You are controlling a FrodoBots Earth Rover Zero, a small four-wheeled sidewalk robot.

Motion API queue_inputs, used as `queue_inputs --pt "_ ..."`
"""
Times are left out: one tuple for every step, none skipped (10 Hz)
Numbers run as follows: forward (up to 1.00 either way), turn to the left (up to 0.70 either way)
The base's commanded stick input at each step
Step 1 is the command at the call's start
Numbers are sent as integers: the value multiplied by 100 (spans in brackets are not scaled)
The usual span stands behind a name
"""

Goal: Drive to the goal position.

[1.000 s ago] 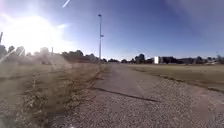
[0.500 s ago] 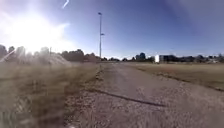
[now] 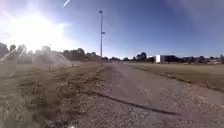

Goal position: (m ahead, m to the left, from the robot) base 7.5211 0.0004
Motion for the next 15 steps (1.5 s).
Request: queue_inputs --pt "50 0" --pt "50 0" --pt "50 0" --pt "50 0" --pt "50 0" --pt "50 0" --pt "50 0" --pt "50 0" --pt "50 0" --pt "50 0" --pt "50 0" --pt "50 -38" --pt "50 -50" --pt "50 -50" --pt "50 -27"
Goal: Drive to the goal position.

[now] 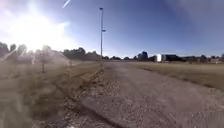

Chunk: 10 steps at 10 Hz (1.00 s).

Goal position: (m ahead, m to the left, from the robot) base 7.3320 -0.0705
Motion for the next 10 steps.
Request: queue_inputs --pt "50 0" --pt "50 0" --pt "50 0" --pt "50 0" --pt "50 0" --pt "50 0" --pt "50 0" --pt "50 0" --pt "50 0" --pt "50 0"
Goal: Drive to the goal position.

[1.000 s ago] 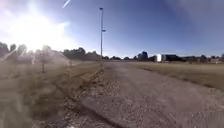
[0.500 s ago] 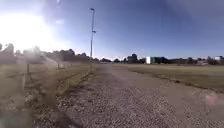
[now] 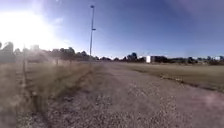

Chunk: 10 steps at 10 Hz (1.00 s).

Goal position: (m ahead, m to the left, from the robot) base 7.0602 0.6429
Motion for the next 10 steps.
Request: queue_inputs --pt "50 0" --pt "50 0" --pt "50 0" --pt "50 0" --pt "50 0" --pt "50 0" --pt "50 0" --pt "50 0" --pt "50 0" --pt "50 0"
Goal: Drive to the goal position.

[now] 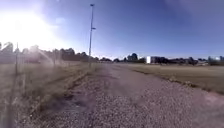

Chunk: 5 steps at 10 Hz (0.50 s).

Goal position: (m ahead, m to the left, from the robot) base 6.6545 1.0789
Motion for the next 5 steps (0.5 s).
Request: queue_inputs --pt "50 0" --pt "50 0" --pt "50 0" --pt "50 0" --pt "50 0"
